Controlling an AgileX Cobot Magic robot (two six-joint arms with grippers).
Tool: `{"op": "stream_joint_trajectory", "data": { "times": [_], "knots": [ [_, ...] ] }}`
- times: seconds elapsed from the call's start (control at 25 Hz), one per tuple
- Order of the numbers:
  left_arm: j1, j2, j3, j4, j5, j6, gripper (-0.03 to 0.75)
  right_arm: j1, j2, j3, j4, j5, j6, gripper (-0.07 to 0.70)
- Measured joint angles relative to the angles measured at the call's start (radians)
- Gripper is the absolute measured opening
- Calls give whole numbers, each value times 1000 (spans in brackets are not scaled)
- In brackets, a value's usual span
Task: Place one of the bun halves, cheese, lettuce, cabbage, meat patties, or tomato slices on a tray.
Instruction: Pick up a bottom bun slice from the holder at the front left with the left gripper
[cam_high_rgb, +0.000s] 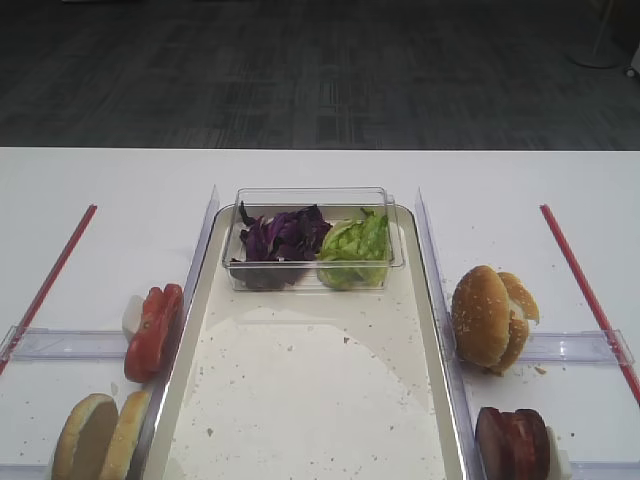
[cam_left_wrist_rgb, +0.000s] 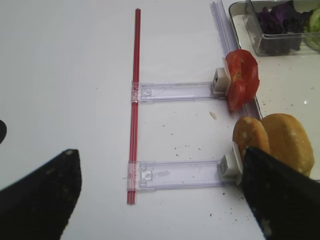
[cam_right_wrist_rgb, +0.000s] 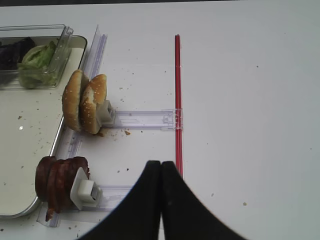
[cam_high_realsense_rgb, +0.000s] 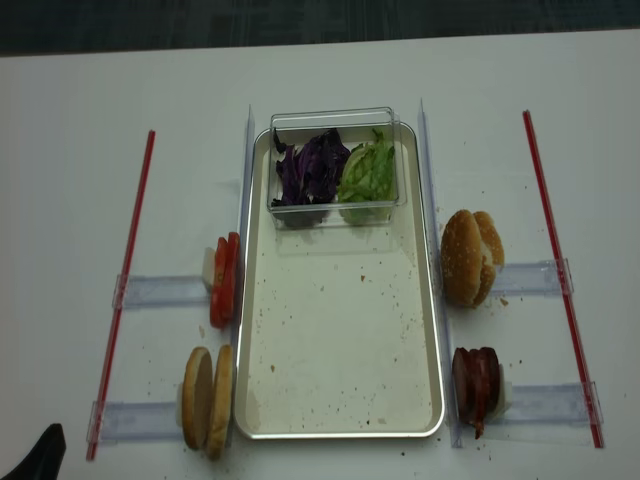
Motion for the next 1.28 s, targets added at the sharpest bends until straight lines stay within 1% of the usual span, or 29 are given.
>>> {"op": "stream_joint_trajectory", "data": {
  "times": [0.2,0.28,0.36,0.56,0.88,1.08,1.28],
  "knots": [
    [0,0,0,0,2,0,599,0,0,0,0,0,0,364],
    [0,47,0,0,6,0,599,0,0,0,0,0,0,364],
    [0,123,0,0,6,0,599,0,0,0,0,0,0,364],
    [0,379,0,0,4,2,599,0,0,0,0,0,0,364],
    [0,775,-6,0,-13,14,599,0,0,0,0,0,0,364],
    [0,925,-6,0,-23,14,599,0,0,0,0,0,0,364],
    [0,964,-10,8,-28,14,599,0,0,0,0,0,0,364]
  ]
}}
